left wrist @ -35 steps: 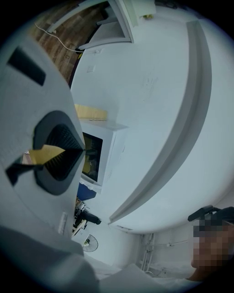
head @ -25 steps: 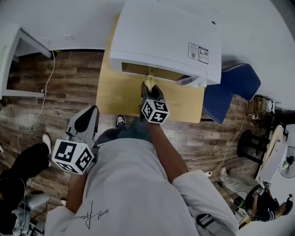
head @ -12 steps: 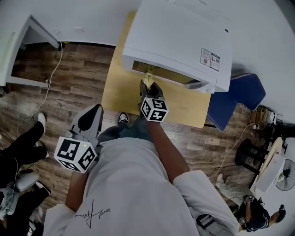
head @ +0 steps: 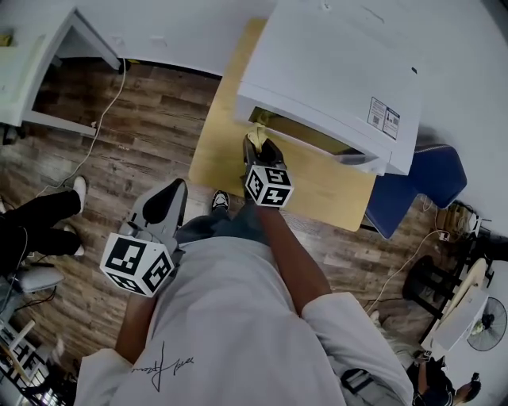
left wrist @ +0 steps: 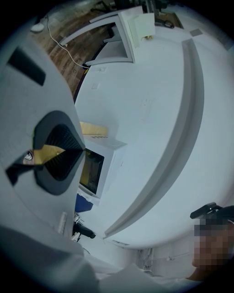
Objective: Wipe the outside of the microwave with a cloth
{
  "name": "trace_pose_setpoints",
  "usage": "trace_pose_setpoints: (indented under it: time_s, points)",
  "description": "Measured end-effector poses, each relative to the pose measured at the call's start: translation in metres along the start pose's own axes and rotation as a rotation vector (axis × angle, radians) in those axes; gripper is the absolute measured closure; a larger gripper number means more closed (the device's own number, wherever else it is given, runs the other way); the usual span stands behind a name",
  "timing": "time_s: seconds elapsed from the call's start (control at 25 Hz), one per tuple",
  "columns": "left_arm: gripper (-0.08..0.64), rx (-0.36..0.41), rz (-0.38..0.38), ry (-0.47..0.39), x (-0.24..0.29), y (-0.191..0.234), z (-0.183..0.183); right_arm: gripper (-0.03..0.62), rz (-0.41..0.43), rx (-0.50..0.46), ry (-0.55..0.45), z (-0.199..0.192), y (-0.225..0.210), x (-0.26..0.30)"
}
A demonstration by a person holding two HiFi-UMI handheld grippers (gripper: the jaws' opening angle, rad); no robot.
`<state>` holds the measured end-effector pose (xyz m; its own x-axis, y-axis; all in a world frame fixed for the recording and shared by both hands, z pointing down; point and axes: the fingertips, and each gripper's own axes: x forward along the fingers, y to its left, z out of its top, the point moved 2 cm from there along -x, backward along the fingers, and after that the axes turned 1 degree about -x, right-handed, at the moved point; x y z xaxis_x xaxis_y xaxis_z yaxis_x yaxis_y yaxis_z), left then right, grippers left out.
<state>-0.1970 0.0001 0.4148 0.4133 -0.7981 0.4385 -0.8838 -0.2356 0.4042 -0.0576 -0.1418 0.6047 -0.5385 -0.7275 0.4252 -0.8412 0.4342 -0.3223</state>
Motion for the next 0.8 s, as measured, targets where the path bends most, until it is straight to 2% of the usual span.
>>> trace_pose_setpoints:
  time_s: [0.32,0.6,0.8]
  points:
    - [0.568,-0.009,0.031,-0.003,-0.009,0.006,-0.001,0.472,0.044,0.036,0.007,0.000,0.021,0.016]
    - [0.568,0.002,0.016,0.003,-0.010,-0.003,-0.003,0.471,0.066,0.111,0.009,0.003,0.027,0.017]
    - [0.568,0.015,-0.008,0.003,-0.008,-0.012,-0.003,0.471,0.164,0.082,-0.009,0.011,0.044,0.004]
